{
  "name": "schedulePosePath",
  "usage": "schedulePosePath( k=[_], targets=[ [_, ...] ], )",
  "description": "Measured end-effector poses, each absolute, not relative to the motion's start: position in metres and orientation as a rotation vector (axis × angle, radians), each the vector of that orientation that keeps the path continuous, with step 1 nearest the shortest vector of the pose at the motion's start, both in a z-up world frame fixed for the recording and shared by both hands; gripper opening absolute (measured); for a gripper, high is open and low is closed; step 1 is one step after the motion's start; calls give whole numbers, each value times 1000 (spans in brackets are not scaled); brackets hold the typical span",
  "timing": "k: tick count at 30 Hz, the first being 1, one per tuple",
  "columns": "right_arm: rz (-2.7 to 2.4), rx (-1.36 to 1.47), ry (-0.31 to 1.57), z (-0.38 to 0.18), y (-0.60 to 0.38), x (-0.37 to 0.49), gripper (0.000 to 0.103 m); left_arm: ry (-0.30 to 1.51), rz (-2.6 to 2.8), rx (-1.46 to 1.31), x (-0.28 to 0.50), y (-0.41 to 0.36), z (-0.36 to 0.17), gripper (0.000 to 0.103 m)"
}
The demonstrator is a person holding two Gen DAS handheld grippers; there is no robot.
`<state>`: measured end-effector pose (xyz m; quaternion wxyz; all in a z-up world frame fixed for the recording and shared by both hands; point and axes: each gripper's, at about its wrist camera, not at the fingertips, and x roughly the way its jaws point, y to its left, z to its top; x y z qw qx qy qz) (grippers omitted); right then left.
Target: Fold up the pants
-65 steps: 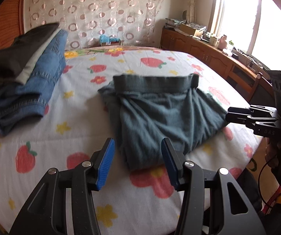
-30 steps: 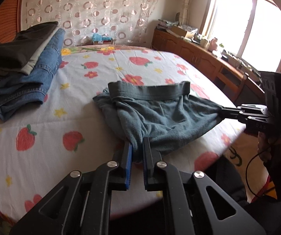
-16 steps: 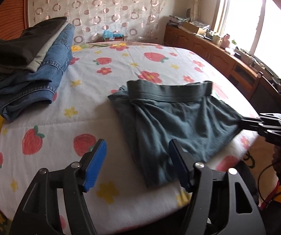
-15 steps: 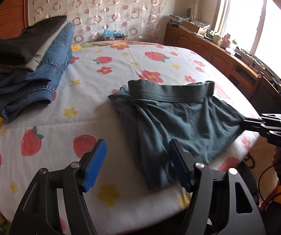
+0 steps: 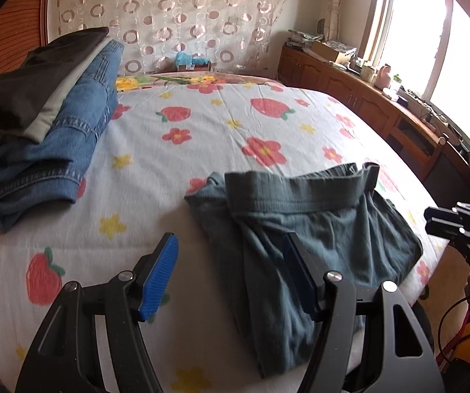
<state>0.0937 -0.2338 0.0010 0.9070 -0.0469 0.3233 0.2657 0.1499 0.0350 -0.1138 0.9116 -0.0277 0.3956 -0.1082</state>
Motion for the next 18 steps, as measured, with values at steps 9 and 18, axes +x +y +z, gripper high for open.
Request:
schedulePosePath(
  k=[9, 18],
  targets=[
    [575, -91, 688, 2, -211, 162, 33, 820, -220, -38, 166, 30, -115, 67],
    [636, -43, 765, -7, -199, 210, 9, 834, -204, -20, 174, 31, -122, 67]
  ],
)
